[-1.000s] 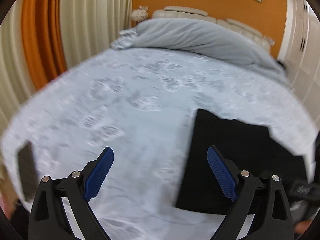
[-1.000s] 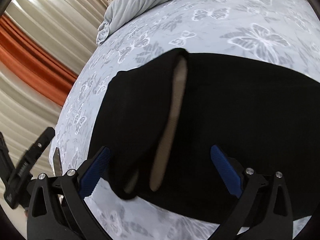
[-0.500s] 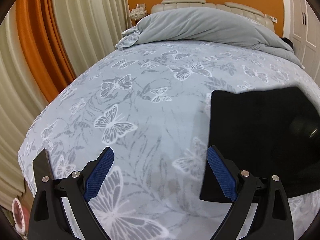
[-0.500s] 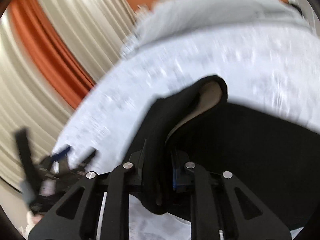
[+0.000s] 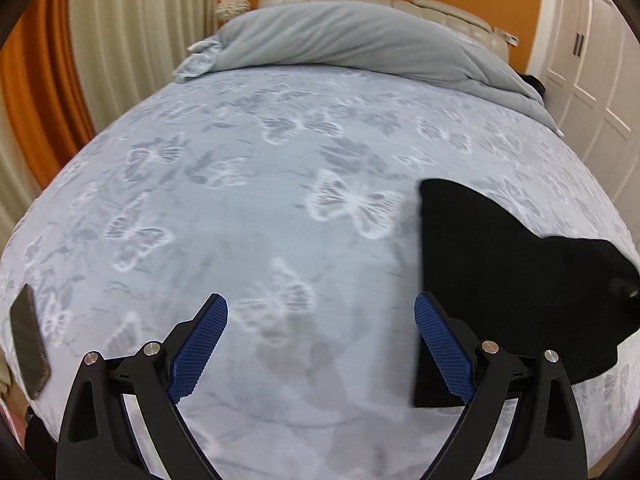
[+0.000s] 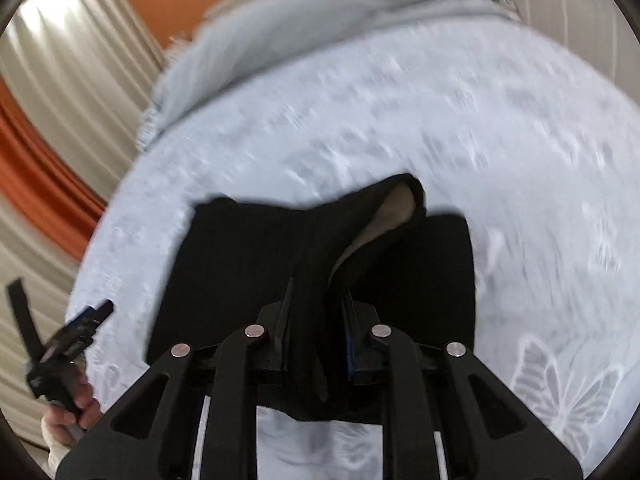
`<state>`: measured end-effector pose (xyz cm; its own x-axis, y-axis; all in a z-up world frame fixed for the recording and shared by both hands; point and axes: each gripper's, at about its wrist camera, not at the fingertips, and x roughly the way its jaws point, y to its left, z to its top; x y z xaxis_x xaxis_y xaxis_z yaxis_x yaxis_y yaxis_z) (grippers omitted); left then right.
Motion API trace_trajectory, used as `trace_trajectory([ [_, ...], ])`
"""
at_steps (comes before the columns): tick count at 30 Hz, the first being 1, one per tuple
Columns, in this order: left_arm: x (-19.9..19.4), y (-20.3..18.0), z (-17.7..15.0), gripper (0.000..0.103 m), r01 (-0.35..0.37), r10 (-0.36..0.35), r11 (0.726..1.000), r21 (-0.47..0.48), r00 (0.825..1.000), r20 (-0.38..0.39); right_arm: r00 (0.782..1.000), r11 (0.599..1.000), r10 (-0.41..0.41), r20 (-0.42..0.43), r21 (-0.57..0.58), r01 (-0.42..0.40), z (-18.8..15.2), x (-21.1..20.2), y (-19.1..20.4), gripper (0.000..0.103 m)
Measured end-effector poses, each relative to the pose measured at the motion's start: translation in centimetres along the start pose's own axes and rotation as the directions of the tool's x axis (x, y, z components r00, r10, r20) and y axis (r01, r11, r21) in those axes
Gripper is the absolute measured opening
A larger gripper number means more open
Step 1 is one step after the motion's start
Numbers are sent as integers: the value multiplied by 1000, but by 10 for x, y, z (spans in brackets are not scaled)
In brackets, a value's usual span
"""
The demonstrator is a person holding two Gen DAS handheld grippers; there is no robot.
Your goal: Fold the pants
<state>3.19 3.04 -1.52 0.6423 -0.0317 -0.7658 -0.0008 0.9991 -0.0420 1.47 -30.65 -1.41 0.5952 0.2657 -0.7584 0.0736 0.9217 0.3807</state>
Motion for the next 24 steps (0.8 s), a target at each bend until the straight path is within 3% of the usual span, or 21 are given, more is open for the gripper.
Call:
trace_trajectory([
  [2, 2, -15, -2, 93, 7, -7, 1000, 29, 1000, 1, 998, 998, 42, 55, -41, -40, 2, -15, 11, 17],
  [5, 2, -36, -7, 93, 19, -20, 997, 78, 1000, 8, 995, 996, 32, 97, -91, -23, -8, -38, 16, 18],
  [10, 9, -54, -15, 93, 29, -27, 990, 137, 1000, -14, 997, 997, -58, -59, 54, 61, -22, 6, -41, 24],
  [13, 14, -59, -18, 93, 28, -24, 989, 146, 999, -29, 999, 995, -24, -35, 91, 27, -22, -1, -45, 27],
  [14, 15, -60, -18, 93, 32, -28, 989, 146, 999, -32, 999, 997, -41, -10, 72, 41, -21, -8, -42, 30],
  [16, 14, -61, -19, 93, 38, -34, 988, 147, 999, -30, 995, 996, -77, 59, 59, 73, -18, -24, -40, 70],
  [17, 13, -62, -19, 93, 39, -35, 988, 150, 999, -29, 992, 994, -94, 81, 69, 88, -14, -27, -41, 98],
  [18, 13, -63, -19, 93, 41, -37, 988, 151, 999, -29, 989, 991, -112, 99, 86, 104, -13, -28, -43, 98],
  [20, 15, -65, -20, 93, 55, -50, 987, 151, 998, -37, 995, 991, -85, 53, 108, 79, -10, -18, -46, 98],
  [22, 23, -64, -18, 93, 119, -111, 986, 121, 991, -74, 998, 990, -56, 21, 130, 53, -11, -8, -48, 98],
  [24, 48, -57, -12, 93, 264, -260, 965, -5, 948, -184, 999, 989, -35, -39, 143, 41, -14, 9, -52, 98],
])
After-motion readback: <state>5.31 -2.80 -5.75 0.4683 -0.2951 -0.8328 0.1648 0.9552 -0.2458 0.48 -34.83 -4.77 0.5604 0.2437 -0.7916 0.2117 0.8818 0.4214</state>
